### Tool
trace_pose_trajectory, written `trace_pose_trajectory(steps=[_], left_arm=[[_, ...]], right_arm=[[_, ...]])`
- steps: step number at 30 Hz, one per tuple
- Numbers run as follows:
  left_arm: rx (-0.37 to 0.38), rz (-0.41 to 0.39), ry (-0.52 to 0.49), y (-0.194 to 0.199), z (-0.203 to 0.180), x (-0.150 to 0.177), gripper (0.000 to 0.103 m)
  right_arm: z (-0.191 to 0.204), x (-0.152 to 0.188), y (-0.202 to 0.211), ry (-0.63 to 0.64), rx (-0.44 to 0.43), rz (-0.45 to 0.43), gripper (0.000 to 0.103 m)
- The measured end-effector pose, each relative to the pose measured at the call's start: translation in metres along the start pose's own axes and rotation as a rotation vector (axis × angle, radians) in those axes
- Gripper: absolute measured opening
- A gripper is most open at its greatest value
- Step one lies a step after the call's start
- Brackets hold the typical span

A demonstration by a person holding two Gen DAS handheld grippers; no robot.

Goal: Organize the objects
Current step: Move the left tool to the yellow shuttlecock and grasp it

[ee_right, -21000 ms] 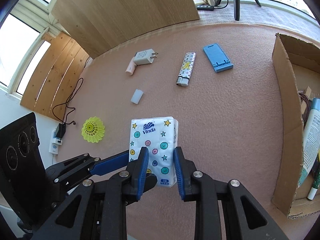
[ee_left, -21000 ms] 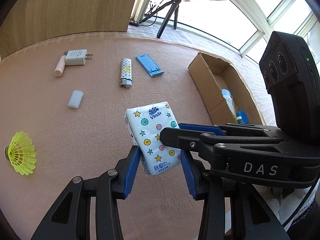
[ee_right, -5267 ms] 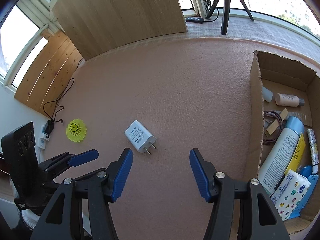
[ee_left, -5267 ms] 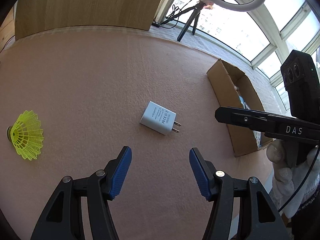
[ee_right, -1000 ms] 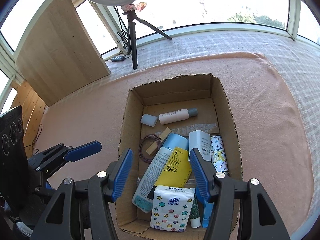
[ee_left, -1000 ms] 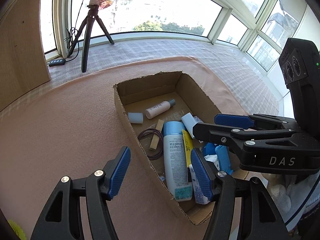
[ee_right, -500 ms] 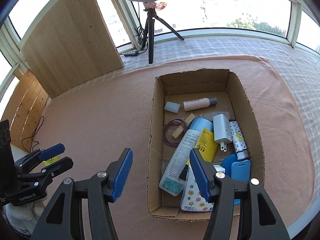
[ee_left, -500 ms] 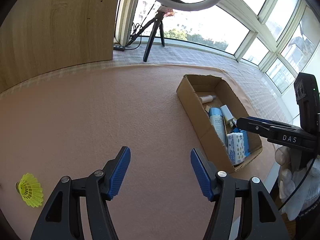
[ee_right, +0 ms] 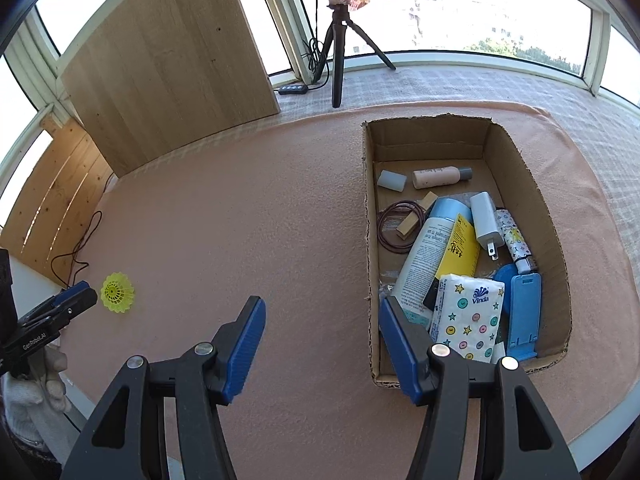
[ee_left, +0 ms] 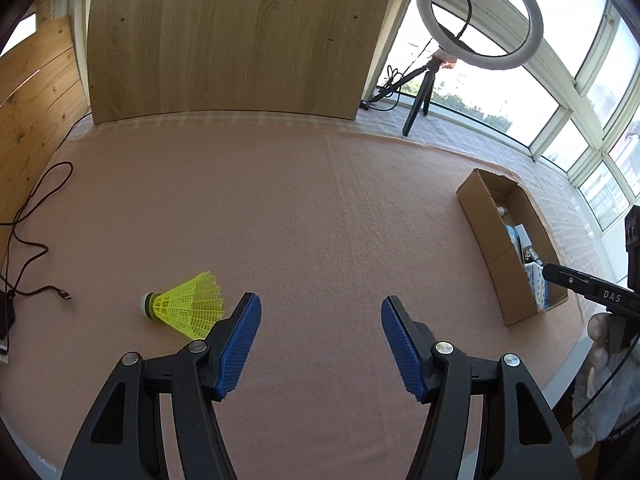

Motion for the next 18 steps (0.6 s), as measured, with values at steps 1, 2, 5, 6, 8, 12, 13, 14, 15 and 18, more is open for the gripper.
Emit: trace_pose_trajectory(steps=[1,2,5,6,8,12,13,14,15,18], left_arm=[[-0.006,-0.002,0.018,0.003,0.009,0.002,0.068],[-0.013,-0.003,0.036,0.006,0.018,0.005,0.069],[-0.046,0.002,0.064,0.011,0.040,0.010,0.069],[-0.054,0.004,0.074,0.012,0.046,0.011,0.069],[-0.066,0.009,0.082,0.013,0.057,0.014,0.069],[-0.086,0.025,0.094,0.012,0.073,0.020,0.069],[-0.091,0.034,0.100,0.008,0.075,0.020,0.069],[-0.093,0.040,0.103,0.006,0.078,0.021,0.069],[-0.097,0.045,0.104,0.002,0.079,0.020,0.069],[-0.108,0.055,0.105,-0.008,0.080,0.018,0.069]], right_arm=[[0.002,0.003,0.001,0.003,0.007,0.000,0.055],[0.003,0.006,0.001,0.008,0.020,0.001,0.055],[0.006,0.013,0.005,0.018,0.060,-0.009,0.055],[0.006,0.016,0.006,0.020,0.067,-0.012,0.055],[0.007,0.022,0.008,0.022,0.078,-0.012,0.055],[0.010,0.034,0.011,0.039,0.095,-0.006,0.056],[0.011,0.037,0.011,0.045,0.108,-0.006,0.056],[0.010,0.039,0.011,0.049,0.118,-0.004,0.056],[0.009,0.042,0.011,0.049,0.121,-0.002,0.056],[0.003,0.045,0.012,0.025,0.116,0.004,0.056]])
Point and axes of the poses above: each gripper's, at about its wrist camera, not at the fingertips, and y roughly against the way its jaws point, z to its left, x to its underside, the point moved 1 cm from there along -y, roughly the way its jaws point, and after that the axes turned 6 degrees about x, right-handed, at the moved point
